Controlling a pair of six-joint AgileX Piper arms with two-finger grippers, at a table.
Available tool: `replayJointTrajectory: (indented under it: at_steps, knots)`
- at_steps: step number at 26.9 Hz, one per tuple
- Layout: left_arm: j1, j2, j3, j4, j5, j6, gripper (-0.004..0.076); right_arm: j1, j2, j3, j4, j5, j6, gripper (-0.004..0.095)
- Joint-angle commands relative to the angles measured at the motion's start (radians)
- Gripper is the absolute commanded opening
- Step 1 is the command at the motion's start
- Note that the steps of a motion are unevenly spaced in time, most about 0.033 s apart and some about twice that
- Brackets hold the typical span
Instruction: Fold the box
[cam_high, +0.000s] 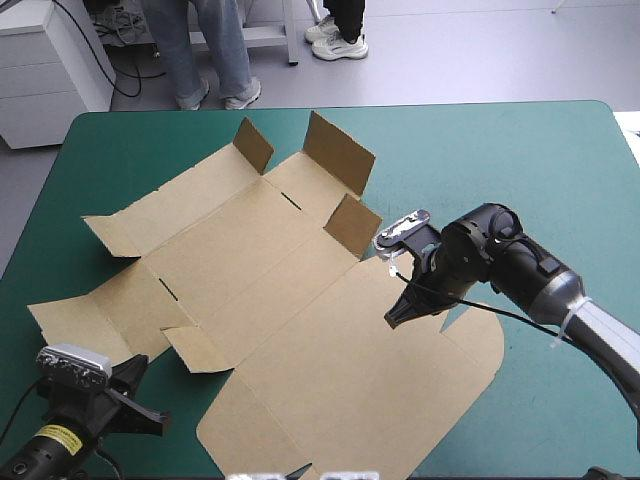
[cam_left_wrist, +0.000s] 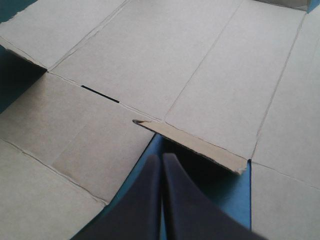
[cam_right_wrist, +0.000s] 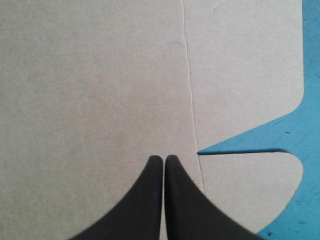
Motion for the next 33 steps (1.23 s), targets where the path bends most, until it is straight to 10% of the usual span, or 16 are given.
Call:
replayJointTrajectory:
  at_steps: [1,33]
  knots:
    - [-0.003,0.011,-0.024,-0.006,-0.068,0.000,-0.0008,-0.002,-0.032,-0.021,-0.006,-0.014,-0.002,0.0001]
    - [-0.003,0.011,-0.024,-0.008,-0.068,0.000,-0.0008,-0.002,-0.032,-0.268,-0.093,0.107,-0.008,0.0001]
